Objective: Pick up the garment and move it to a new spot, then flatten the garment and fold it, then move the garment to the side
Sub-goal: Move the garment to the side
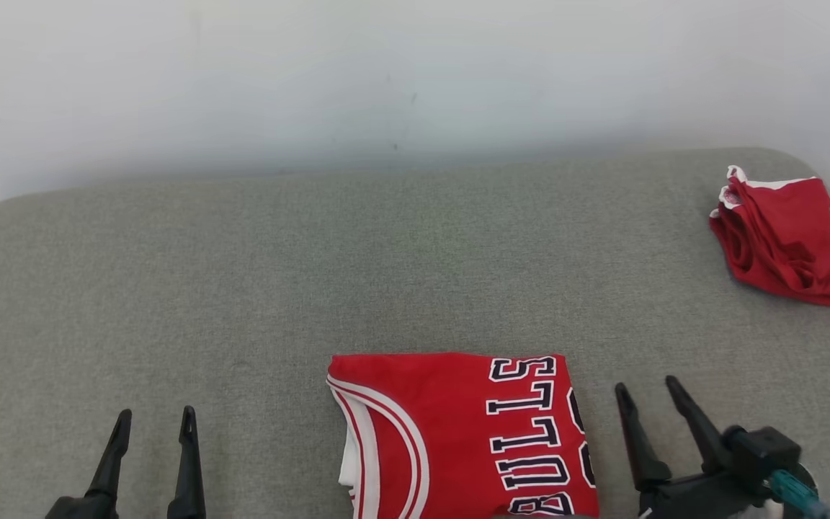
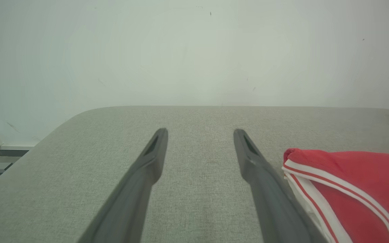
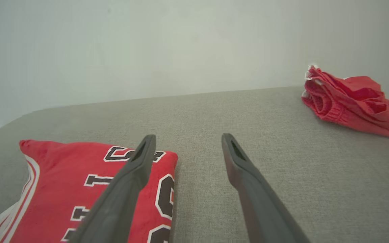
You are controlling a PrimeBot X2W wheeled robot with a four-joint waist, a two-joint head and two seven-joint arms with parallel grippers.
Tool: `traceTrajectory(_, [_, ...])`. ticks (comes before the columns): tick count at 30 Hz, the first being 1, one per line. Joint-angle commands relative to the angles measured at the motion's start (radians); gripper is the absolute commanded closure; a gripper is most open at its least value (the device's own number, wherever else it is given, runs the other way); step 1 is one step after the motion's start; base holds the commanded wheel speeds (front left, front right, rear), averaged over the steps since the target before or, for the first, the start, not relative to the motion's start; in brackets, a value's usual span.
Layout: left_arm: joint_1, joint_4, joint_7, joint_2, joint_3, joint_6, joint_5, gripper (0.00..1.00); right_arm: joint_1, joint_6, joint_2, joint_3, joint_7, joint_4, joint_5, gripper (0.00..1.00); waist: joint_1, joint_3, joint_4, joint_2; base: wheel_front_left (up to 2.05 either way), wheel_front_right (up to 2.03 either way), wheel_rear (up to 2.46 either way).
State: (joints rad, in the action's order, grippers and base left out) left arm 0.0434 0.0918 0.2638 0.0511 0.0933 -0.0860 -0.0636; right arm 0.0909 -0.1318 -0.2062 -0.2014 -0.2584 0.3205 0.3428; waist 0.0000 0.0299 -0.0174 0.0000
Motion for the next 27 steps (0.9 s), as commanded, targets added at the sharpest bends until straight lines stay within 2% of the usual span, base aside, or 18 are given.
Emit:
traceTrajectory(1, [-0.010,0.002,0.000,0.001,0.002,0.000,-0.009,0.00,0.025,0.003,-0.003,-0.014,0.008,0.028,0.005,0.00,0.0000,0.016,0.015,0.0000,0.00,0.00,0.00])
traceTrajectory(8, [-0.035,0.015,0.000,0.000,-0.014,0.000,-0.011,0.00,0.132,0.003,0.014,-0.111,0.061,0.238,0.023,0.00,0.0000,0.041,0.052,0.0000,0.00,0.00,0.00])
traceTrajectory(19, [-0.051,0.022,0.000,0.000,-0.033,0.006,-0.022,0.00,0.198,0.003,0.057,-0.168,0.071,0.502,0.066,0.00,0.0000,0.057,0.090,0.0000,0.00,0.00,0.00])
traceTrajectory(20, [-0.052,0.022,0.000,0.000,-0.032,0.007,-0.023,0.00,0.196,0.003,0.065,-0.175,0.072,0.517,0.078,0.11,0.0000,0.058,0.091,0.0000,0.00,0.00,0.00])
traceTrajectory(22, [-0.053,0.019,0.000,0.000,-0.032,0.012,-0.026,0.00,0.196,0.003,0.074,-0.189,0.076,0.542,0.104,1.00,0.0000,0.062,0.090,0.0000,0.00,0.00,0.00])
traceTrajectory(27, [-0.058,0.011,0.000,0.000,-0.036,0.023,-0.031,0.00,0.234,0.003,0.061,-0.230,0.058,0.547,0.154,1.00,0.0000,0.081,0.079,0.0000,0.00,0.00,0.00])
